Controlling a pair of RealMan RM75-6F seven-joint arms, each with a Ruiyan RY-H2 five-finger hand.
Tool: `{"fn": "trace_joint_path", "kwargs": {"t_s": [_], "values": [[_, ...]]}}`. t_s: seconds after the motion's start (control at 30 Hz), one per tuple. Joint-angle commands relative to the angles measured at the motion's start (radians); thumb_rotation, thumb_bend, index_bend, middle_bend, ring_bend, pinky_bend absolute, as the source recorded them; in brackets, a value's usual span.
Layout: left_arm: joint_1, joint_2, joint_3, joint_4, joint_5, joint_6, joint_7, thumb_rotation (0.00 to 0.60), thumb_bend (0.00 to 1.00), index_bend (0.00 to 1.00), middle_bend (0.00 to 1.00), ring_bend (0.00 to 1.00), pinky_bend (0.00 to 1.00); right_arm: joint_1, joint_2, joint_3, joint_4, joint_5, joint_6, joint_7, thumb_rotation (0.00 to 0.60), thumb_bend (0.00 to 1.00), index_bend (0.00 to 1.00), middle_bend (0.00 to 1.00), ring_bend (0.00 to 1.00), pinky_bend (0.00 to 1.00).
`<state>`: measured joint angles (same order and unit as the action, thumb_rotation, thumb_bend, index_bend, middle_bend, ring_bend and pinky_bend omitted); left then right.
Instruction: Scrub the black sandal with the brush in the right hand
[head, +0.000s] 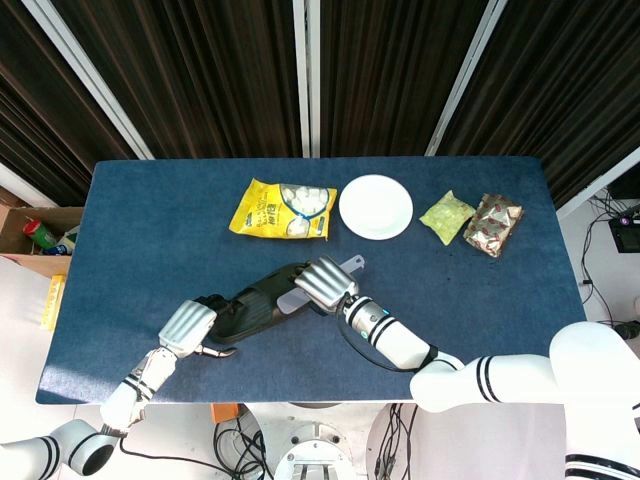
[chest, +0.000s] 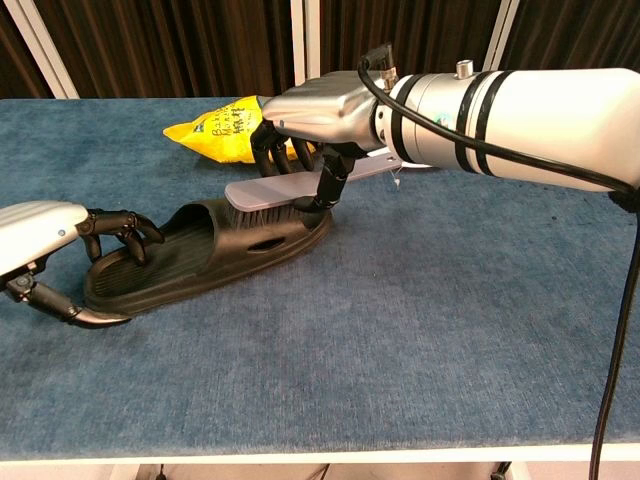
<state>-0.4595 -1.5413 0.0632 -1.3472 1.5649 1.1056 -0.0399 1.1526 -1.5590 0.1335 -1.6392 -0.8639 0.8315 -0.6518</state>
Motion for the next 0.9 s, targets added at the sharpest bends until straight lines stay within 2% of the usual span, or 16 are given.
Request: {"fn": "trace_joint_path", "kwargs": {"t_s": [0.03,0.57,0.9], "values": [[-0.001,-0.001,0.0,0.0,-0.002,-0.003,0.002,0.398,0.16,0.24,0.36,0.31,0.43,0.006,-0.009,-0.003,0.007,0.006,0.0,-0.005,0.6,0.5,0.98,0.76,0.66,0.66],[-0.008,-0.001,0.002,-0.004,-0.005,-0.016,0.01,0.399,0.16,0.24,0.36,0.31,0.43,0.066,-0.089,0.026,0.124,0.083,-0.007,-0.029,0.6,0.49,0.98,0.76,0.66,0.66],[-0.006,0.004,0.004,-0.005,-0.013,-0.023,0.005,0.395,0.16,0.24,0.36,0.31,0.43,0.103,-0.145,0.053,0.249,0.149,-0.046,-0.007,0.6,0.49,0.98,0.76,0.66,0.66]]}}
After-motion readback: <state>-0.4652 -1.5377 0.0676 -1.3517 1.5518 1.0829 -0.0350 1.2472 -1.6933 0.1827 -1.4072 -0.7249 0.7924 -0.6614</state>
